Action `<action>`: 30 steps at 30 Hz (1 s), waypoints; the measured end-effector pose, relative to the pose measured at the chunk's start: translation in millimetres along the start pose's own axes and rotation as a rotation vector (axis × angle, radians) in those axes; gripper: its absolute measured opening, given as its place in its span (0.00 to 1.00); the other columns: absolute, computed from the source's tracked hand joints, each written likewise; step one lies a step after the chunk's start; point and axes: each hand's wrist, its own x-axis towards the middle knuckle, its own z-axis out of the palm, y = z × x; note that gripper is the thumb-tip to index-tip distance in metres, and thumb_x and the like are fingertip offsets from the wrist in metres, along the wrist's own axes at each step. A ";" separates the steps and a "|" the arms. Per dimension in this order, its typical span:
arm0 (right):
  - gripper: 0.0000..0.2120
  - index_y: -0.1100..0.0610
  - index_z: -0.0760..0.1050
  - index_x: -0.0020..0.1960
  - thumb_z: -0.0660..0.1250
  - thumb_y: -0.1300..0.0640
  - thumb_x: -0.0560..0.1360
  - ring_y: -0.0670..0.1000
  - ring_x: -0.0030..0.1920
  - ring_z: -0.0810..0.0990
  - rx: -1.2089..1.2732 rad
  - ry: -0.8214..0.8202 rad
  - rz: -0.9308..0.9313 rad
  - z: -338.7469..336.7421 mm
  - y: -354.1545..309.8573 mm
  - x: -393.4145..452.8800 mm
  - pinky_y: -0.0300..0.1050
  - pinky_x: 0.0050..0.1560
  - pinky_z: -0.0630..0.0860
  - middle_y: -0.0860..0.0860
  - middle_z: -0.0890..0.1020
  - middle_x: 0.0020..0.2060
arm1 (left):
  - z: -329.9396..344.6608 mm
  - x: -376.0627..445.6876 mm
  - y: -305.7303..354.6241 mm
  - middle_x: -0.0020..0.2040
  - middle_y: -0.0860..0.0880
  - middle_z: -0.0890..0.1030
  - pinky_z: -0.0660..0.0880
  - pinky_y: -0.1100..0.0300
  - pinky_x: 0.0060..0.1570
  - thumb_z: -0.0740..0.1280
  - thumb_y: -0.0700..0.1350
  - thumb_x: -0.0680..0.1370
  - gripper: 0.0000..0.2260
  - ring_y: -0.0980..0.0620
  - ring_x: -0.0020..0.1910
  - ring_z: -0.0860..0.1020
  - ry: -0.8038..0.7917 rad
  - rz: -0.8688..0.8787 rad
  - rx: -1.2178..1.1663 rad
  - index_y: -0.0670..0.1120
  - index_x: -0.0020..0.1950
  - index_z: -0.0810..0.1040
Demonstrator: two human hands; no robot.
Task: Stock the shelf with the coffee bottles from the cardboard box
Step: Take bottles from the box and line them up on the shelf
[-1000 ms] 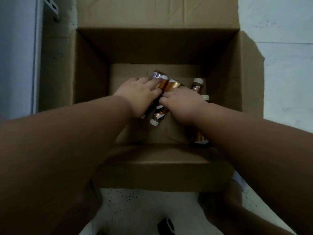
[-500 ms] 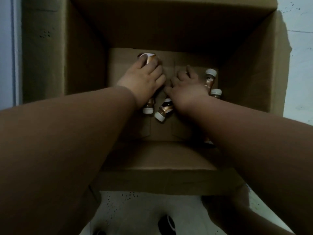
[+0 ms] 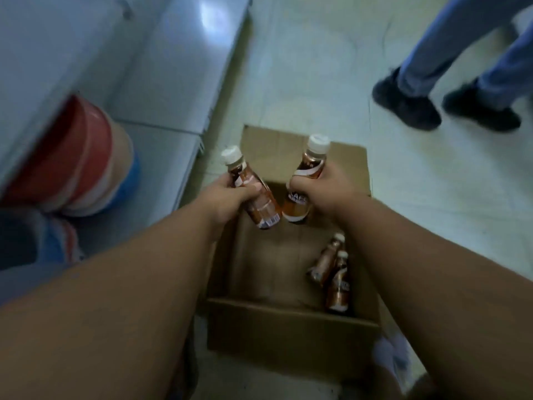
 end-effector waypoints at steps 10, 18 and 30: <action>0.19 0.45 0.78 0.51 0.70 0.35 0.66 0.50 0.51 0.84 0.242 -0.058 -0.422 73.6 -178.3 -135.0 0.57 0.56 0.79 0.48 0.85 0.49 | -108.1 -183.1 94.8 0.35 0.46 0.80 0.77 0.56 0.38 0.65 0.43 0.74 0.04 0.49 0.32 0.78 0.200 0.277 -0.448 0.43 0.44 0.77; 0.08 0.50 0.78 0.48 0.74 0.52 0.71 0.53 0.46 0.84 0.181 -0.220 -0.509 180.2 -265.9 -203.6 0.58 0.53 0.80 0.52 0.84 0.44 | -220.7 -287.2 106.5 0.41 0.48 0.84 0.79 0.41 0.51 0.68 0.64 0.66 0.14 0.46 0.43 0.83 0.678 0.519 -0.134 0.57 0.44 0.81; 0.09 0.49 0.74 0.50 0.66 0.44 0.76 0.54 0.48 0.81 0.169 -0.315 -0.578 299.2 -342.3 -119.1 0.55 0.54 0.78 0.52 0.82 0.46 | -347.0 -212.9 104.0 0.39 0.48 0.81 0.77 0.52 0.44 0.66 0.61 0.70 0.16 0.48 0.41 0.80 0.908 0.497 0.474 0.49 0.42 0.79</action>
